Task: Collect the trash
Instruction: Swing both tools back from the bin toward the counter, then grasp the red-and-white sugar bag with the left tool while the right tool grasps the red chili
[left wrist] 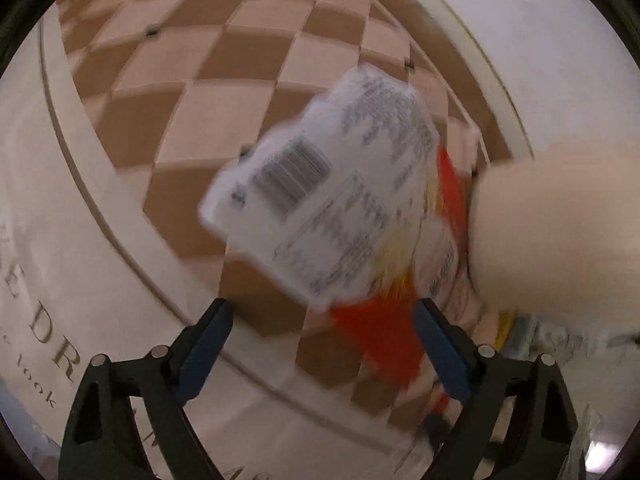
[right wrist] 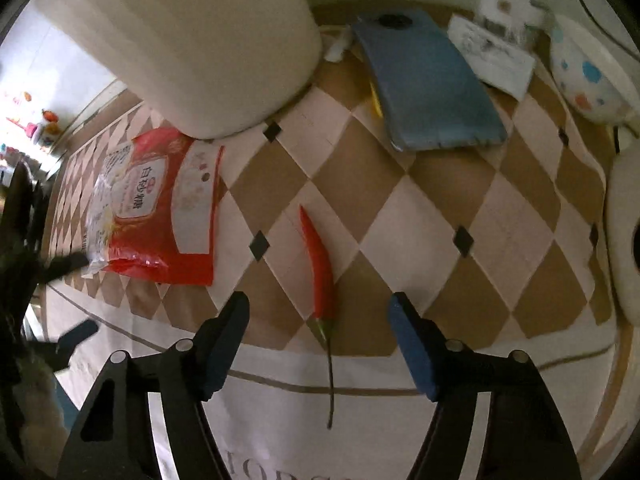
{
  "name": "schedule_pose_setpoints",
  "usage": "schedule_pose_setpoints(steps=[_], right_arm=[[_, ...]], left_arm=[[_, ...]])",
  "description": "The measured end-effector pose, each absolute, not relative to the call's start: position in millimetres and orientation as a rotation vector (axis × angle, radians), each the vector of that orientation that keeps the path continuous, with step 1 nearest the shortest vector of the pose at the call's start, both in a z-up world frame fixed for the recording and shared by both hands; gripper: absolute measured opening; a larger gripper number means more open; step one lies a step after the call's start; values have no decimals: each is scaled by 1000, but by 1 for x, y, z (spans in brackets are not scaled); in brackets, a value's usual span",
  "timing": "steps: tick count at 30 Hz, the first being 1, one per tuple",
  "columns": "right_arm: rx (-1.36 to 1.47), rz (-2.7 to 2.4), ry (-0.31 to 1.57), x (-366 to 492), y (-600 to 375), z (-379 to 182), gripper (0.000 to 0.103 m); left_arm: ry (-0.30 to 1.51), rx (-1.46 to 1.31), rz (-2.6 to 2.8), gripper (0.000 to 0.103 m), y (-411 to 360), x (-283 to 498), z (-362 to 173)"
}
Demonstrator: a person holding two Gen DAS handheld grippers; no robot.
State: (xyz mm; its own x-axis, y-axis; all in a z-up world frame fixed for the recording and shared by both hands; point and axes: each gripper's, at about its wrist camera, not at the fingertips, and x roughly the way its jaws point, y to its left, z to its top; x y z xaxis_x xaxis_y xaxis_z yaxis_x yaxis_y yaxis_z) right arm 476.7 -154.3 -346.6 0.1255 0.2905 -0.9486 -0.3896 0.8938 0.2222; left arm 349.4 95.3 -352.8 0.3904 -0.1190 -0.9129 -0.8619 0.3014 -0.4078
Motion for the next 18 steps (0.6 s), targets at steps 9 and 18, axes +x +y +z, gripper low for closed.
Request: schedule_pose_setpoints(steps=[9,18], right_arm=[[-120,510,1313,477,-140,-346,31],[-157,528,1317,477,-131,-346,10]], left_arm=[[1090,-1039,757,32,100,391,-342],[1099,-801,792,10,95,354,-303]])
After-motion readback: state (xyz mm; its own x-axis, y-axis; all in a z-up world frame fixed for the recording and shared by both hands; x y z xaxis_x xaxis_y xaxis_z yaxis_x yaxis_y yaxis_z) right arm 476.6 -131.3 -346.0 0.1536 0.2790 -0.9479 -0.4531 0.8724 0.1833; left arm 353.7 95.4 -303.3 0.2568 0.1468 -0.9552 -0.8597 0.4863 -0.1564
